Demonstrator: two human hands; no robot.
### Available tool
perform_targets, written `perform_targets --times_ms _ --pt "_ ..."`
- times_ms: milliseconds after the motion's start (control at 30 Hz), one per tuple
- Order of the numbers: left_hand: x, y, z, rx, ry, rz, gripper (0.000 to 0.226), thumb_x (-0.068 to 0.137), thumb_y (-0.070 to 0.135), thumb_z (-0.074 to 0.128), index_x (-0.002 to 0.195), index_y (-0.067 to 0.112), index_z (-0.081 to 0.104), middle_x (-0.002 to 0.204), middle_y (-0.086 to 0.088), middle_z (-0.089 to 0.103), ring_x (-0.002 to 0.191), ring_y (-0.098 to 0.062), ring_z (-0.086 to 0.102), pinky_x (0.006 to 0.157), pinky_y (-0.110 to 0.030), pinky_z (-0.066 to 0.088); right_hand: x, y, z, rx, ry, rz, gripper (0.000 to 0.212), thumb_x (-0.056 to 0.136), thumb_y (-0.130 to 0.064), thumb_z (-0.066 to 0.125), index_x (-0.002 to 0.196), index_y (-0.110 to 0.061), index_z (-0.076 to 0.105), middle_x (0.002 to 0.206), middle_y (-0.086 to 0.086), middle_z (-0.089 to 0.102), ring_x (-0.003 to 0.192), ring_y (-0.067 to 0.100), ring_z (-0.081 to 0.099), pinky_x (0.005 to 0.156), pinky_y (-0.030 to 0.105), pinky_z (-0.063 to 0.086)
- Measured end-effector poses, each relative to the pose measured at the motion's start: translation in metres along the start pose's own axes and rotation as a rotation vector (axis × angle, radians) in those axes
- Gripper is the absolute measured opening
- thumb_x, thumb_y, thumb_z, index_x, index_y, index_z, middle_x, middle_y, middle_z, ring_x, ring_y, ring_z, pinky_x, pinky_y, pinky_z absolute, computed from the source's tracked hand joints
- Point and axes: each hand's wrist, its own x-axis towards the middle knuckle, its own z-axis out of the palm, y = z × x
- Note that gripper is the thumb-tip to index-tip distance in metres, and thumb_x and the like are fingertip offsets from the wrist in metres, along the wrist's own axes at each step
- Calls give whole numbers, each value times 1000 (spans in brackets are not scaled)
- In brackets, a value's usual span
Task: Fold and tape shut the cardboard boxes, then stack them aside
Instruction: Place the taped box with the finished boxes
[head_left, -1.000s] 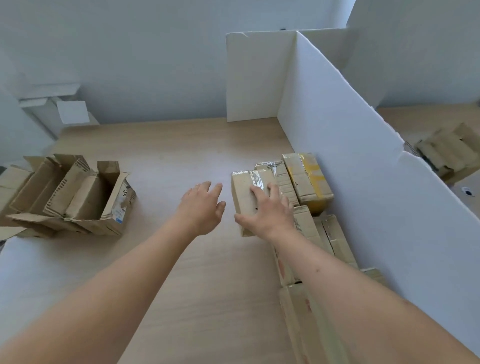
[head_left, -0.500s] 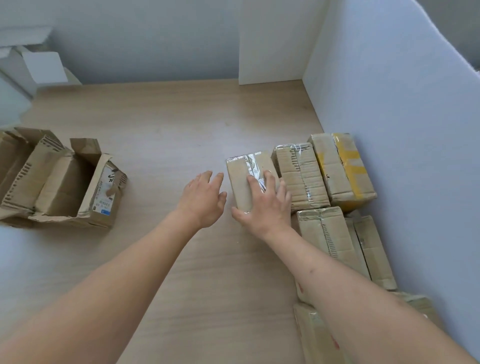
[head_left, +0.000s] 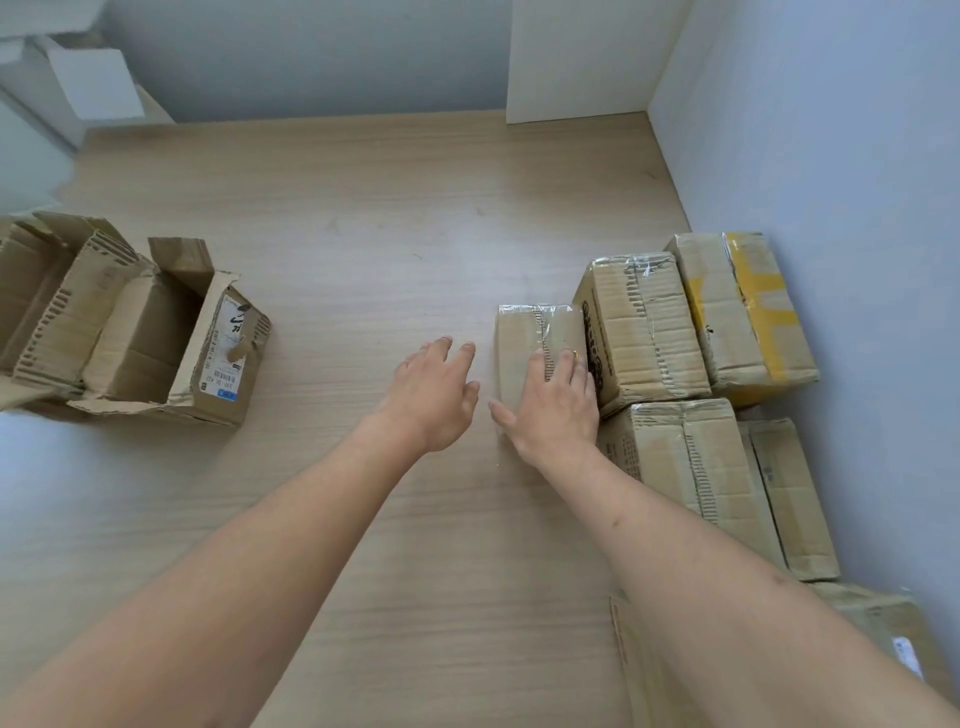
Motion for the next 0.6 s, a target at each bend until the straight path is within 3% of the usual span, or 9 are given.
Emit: perform_targets --times_ms 300,500,600 --pt "-33 4 -19 64 50 40 54 107 38 40 156 17 31 160 -14 31 150 -36 26 119 -48 28 -22 1 -51 137 -31 -139 63 100 -54 46 152 -18 38 158 14 34 151 34 24 120 44 25" --pt "-77 -1 -41 63 130 10 55 106 38 41 156 17 32 159 -13 33 149 -34 28 120 -47 26 -55 -22 -87 124 -6 -274 57 101 -51 45 147 -17 46 151 11 42 143 30 36 114 42 31" --pt "-106 -14 -50 53 191 -29 55 106 38 42 156 16 33 159 -13 35 148 -33 30 120 -47 26 -69 -47 -95 137 -15 -352 57 102 -51 43 149 -18 45 157 10 37 146 28 33 116 42 31"
